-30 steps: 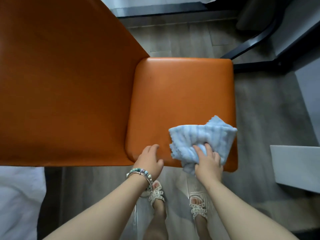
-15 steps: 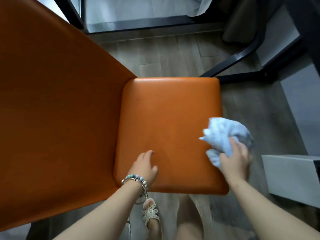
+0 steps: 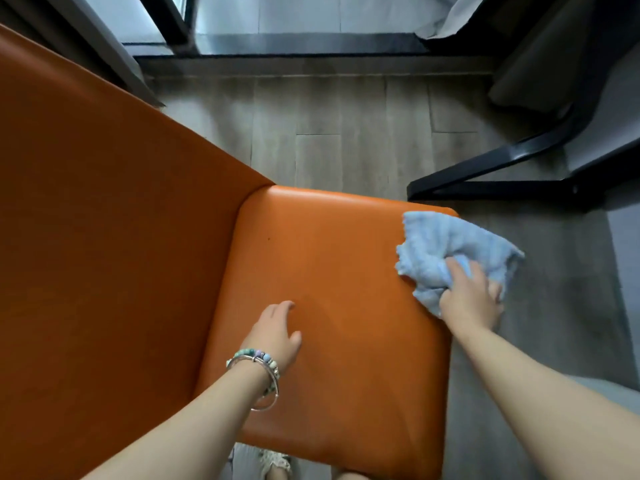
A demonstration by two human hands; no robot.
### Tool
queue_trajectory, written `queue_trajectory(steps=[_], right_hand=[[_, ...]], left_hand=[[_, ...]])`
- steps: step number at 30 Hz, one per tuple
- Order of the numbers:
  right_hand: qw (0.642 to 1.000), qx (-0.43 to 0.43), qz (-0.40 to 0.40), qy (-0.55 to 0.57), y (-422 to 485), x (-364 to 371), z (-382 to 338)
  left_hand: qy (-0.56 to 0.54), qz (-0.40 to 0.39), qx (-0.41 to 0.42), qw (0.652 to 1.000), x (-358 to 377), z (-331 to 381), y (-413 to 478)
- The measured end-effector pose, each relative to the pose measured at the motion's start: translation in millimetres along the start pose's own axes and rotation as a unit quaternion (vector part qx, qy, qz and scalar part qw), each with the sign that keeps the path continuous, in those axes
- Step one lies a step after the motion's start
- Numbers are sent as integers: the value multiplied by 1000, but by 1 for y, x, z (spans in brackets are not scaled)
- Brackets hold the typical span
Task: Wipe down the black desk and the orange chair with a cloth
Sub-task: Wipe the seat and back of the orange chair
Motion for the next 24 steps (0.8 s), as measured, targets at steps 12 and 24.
queue_trajectory(steps=[12, 24], right_hand=[[804, -561, -105, -167, -153, 60, -171], [955, -242, -50, -164, 9, 33, -185]], left_hand=[[-65, 112, -108, 986, -28, -24, 1], [-41, 121, -86, 988, -32, -13, 18]])
Point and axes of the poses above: each hand's wrist, its own y-axis towards the middle knuckle, its own x-axis out of the palm, z = x × y, the point moved 5 cm from there along y, towards the middle knuckle, and after that the axes turned 15 degrees about x, right-handed, at the moved point
